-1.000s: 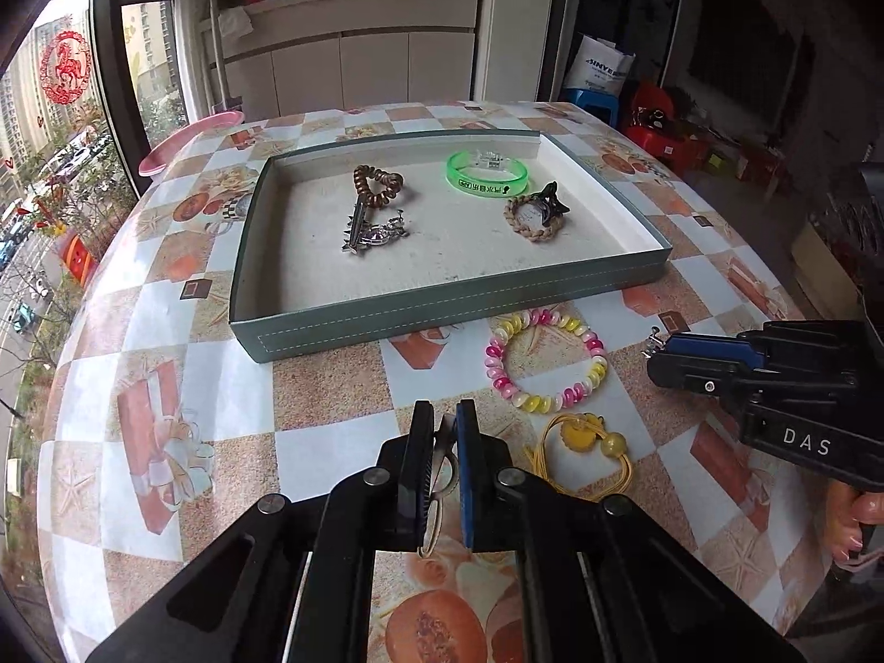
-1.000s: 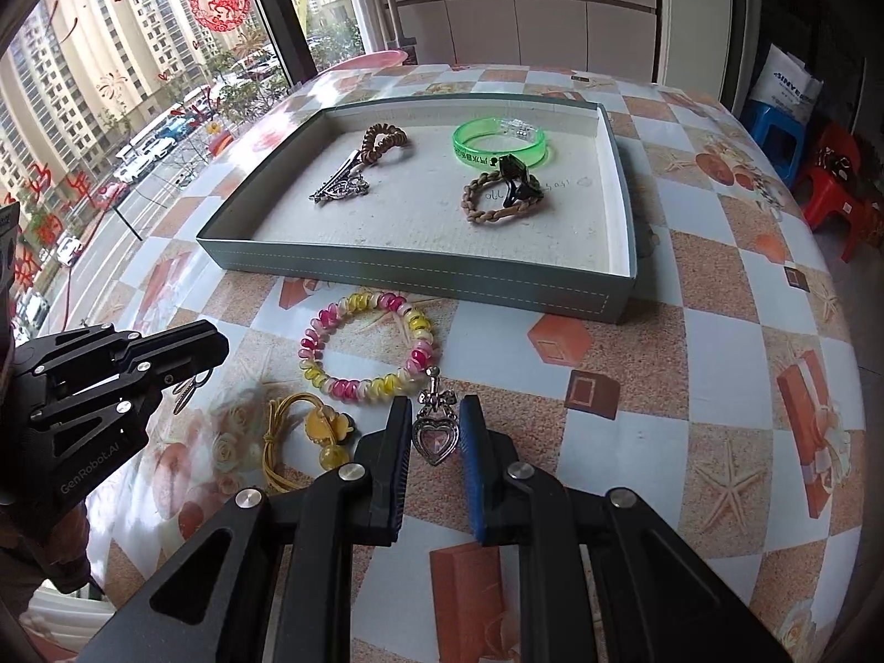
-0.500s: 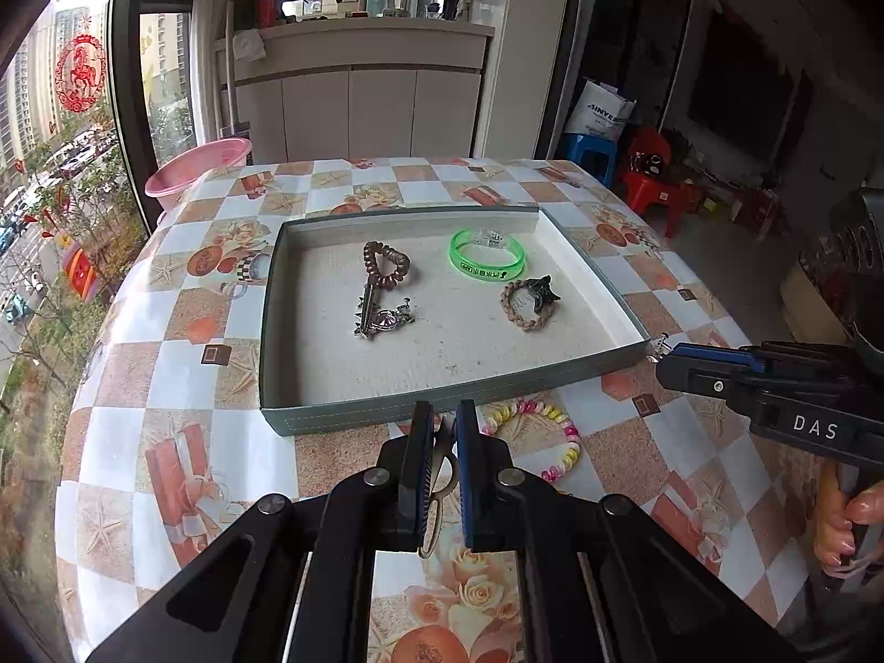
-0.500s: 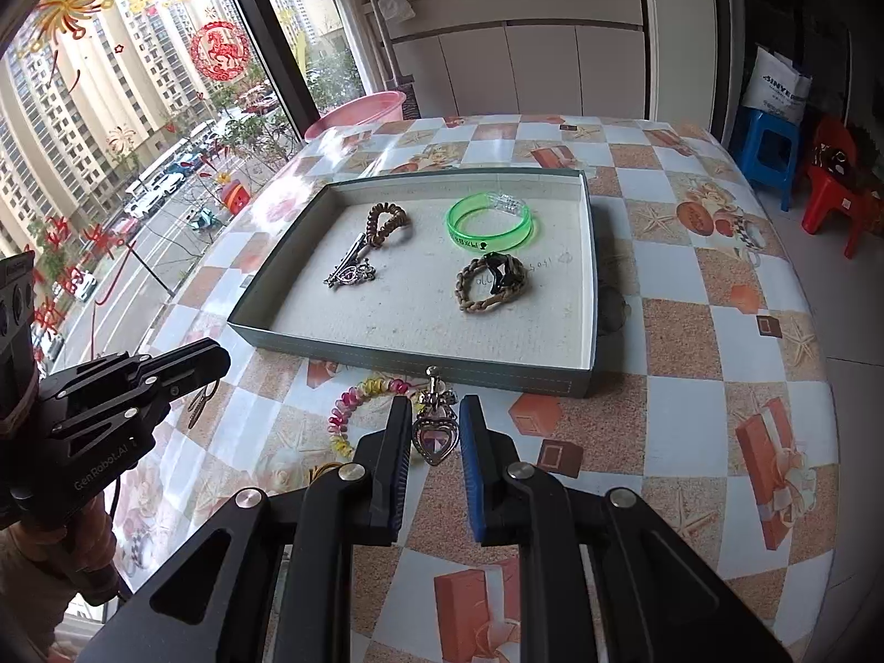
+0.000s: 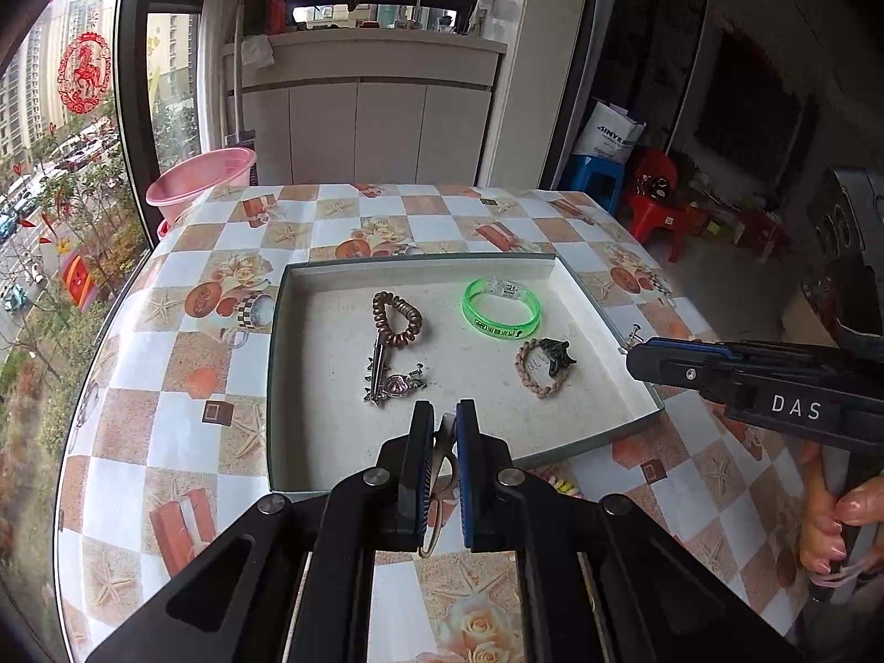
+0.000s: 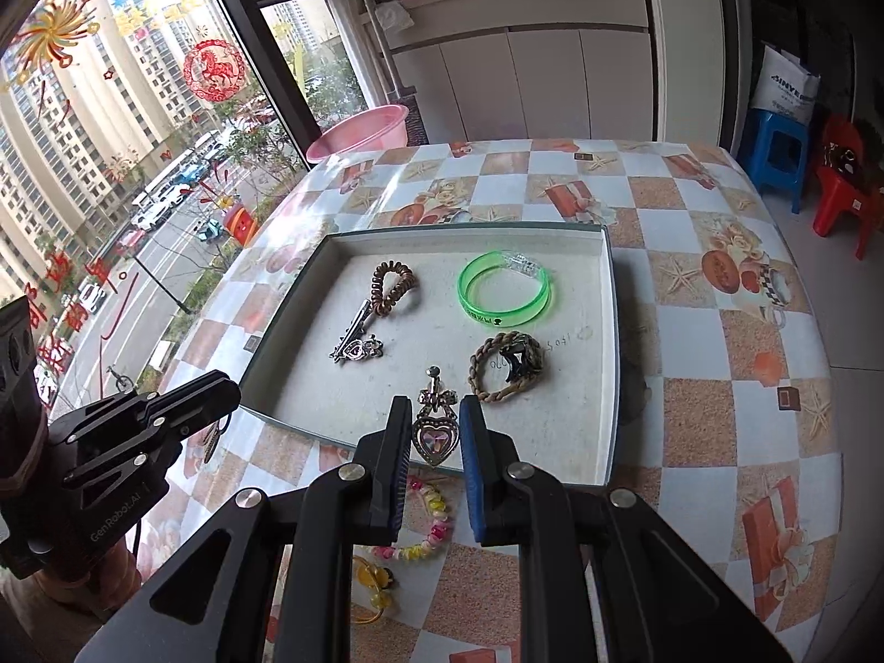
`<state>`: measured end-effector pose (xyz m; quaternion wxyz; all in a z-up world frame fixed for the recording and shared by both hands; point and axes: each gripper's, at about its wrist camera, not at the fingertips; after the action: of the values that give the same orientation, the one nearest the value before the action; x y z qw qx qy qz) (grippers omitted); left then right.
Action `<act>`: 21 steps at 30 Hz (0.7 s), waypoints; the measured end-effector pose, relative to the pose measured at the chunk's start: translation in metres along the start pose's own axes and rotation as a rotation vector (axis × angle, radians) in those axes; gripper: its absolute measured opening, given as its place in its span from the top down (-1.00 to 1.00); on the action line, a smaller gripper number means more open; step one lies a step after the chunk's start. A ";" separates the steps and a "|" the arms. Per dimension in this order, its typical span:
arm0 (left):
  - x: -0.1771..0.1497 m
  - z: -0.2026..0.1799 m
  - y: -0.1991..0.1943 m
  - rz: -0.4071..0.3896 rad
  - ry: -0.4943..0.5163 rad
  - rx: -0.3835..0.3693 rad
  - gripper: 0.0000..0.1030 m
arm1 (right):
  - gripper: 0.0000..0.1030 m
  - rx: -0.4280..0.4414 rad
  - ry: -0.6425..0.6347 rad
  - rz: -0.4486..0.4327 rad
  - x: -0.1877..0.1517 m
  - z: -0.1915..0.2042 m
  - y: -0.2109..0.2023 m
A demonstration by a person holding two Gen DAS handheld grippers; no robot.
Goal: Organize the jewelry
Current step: 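Carry the pink heart pendant and beige hair clip into the tray with both tools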
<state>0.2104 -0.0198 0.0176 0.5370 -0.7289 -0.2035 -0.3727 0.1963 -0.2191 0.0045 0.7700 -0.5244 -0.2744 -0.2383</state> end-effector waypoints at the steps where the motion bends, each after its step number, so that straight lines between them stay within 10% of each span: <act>1: 0.003 0.002 0.003 -0.001 -0.007 0.000 0.60 | 0.63 0.003 0.001 0.002 0.005 0.001 0.004; 21: 0.010 0.022 0.106 0.091 -0.028 0.060 0.60 | 0.63 -0.037 0.049 0.110 0.025 -0.013 0.112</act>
<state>0.2982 -0.0370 -0.0447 0.5720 -0.7261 -0.1890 -0.3314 0.2903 -0.1956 -0.0579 0.7787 -0.5467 -0.2217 -0.2137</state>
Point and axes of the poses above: each gripper's, at about its wrist camera, not at the fingertips, and y roughly the way its jaws point, z to its left, x to its top, and after that the axes turned 6 degrees about -z, right-handed
